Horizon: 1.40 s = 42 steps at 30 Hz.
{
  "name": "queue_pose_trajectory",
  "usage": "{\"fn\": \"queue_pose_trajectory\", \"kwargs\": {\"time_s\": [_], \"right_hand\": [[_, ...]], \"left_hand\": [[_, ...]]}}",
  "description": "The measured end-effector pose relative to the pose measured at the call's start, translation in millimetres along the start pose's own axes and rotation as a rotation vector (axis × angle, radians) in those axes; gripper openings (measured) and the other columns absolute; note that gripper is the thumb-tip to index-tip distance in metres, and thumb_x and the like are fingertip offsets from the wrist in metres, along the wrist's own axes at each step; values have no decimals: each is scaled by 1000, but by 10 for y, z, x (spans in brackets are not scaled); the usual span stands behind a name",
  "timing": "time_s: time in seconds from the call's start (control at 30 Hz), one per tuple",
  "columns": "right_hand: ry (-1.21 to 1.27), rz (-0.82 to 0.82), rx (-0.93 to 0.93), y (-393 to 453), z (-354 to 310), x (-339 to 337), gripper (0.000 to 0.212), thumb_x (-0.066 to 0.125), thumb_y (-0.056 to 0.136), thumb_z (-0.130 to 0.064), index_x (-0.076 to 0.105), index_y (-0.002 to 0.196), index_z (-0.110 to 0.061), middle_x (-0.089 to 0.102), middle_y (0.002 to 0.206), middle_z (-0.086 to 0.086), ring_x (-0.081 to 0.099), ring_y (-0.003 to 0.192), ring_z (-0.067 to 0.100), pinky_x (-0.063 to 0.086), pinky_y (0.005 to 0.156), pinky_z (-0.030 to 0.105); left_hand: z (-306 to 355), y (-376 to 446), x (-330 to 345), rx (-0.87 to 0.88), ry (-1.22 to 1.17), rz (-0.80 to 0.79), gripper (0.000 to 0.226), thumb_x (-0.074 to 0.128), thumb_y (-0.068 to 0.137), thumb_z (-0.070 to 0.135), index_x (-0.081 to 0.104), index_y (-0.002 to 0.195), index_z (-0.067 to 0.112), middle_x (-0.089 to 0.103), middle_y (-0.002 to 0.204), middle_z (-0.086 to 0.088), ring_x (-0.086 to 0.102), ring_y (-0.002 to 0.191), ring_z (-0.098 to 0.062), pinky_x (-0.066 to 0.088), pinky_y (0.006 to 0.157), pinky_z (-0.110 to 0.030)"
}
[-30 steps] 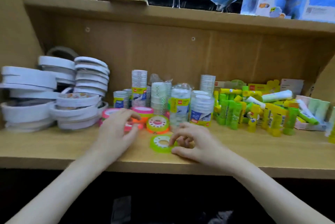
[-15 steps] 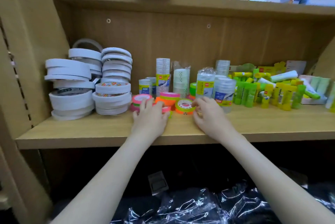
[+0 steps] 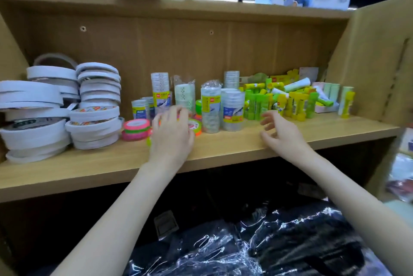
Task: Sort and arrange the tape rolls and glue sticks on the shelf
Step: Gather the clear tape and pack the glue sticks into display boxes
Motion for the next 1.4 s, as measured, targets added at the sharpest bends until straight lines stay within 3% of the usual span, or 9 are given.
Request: {"fn": "queue_pose_trajectory", "kwargs": {"time_s": [0.2, 0.4, 0.57, 0.67, 0.87, 1.0, 1.1, 1.3, 1.4], "right_hand": [[-47, 27, 205, 87, 1031, -675, 42, 58, 88, -9, 43, 126, -3, 57, 112, 12, 54, 91, 22, 41, 84, 33], [-375, 376, 225, 468, 1979, -1237, 56, 63, 81, -16, 43, 133, -3, 42, 126, 26, 41, 111, 43, 32, 94, 44], [-379, 387, 97, 867, 2332, -1424, 53, 66, 80, -8, 48, 130, -7, 40, 132, 22, 38, 120, 39, 33, 102, 41], [-398, 167, -85, 1203, 2325, -1272, 49, 58, 84, -2, 47, 131, -8, 44, 132, 15, 42, 122, 31, 34, 100, 33], [-612, -360, 123, 1976, 2558, -912, 57, 52, 84, -5, 35, 137, -17, 39, 132, 15, 40, 127, 32, 42, 99, 43], [-783, -556, 212, 2230, 2507, -897, 46, 68, 77, -19, 52, 120, -16, 55, 112, 8, 58, 97, 27, 53, 81, 39], [-791, -609, 254, 2299, 2437, -929, 32, 69, 79, -20, 54, 105, -11, 58, 87, 5, 60, 77, 23, 54, 72, 34], [-588, -576, 254, 2319, 2477, -962, 24, 68, 76, -6, 48, 87, -13, 51, 100, 12, 68, 79, 28, 59, 73, 40], [-451, -502, 229, 2291, 2476, -1048, 28, 67, 77, -6, 54, 100, -13, 49, 113, 9, 66, 86, 28, 59, 67, 33]], "left_hand": [[1066, 406, 528, 278, -119, -19, 32, 57, 69, 6, 62, 101, 4, 60, 98, -15, 60, 88, -34, 48, 70, -40], [1818, 855, 1082, 375, -131, 1, 41, 53, 69, 15, 61, 109, 8, 62, 105, -11, 62, 96, -29, 49, 80, -37], [2326, 1368, 1481, 394, -73, 37, 49, 39, 72, 35, 62, 110, 14, 63, 109, -6, 62, 99, -26, 43, 89, -37], [2501, 1582, 1717, 424, -22, 34, 48, 40, 74, 40, 63, 110, 17, 64, 108, -4, 62, 98, -24, 41, 92, -39], [2524, 1655, 1987, 481, 15, 10, 51, 39, 78, 49, 64, 115, 25, 65, 113, -1, 62, 103, -23, 44, 96, -47], [2515, 1635, 2075, 522, 83, 4, 52, 38, 77, 50, 66, 111, 23, 69, 100, 2, 65, 94, -22, 42, 95, -41], [2556, 1627, 2068, 546, 79, 48, 48, 39, 77, 45, 67, 107, 21, 69, 94, 3, 65, 90, -22, 31, 93, -40], [2573, 1625, 2047, 559, 63, 91, 46, 39, 76, 42, 68, 102, 18, 69, 91, 3, 65, 87, -22, 30, 94, -40], [2578, 1618, 2058, 563, 59, 107, 46, 39, 75, 40, 68, 101, 16, 69, 89, 3, 64, 85, -22, 30, 94, -39]]}}
Point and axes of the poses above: each hand's wrist, its own y-axis towards the middle knuckle, its own x-axis out of the palm, z = x × y, the point moved 3 cm from there along y, towards the middle knuckle
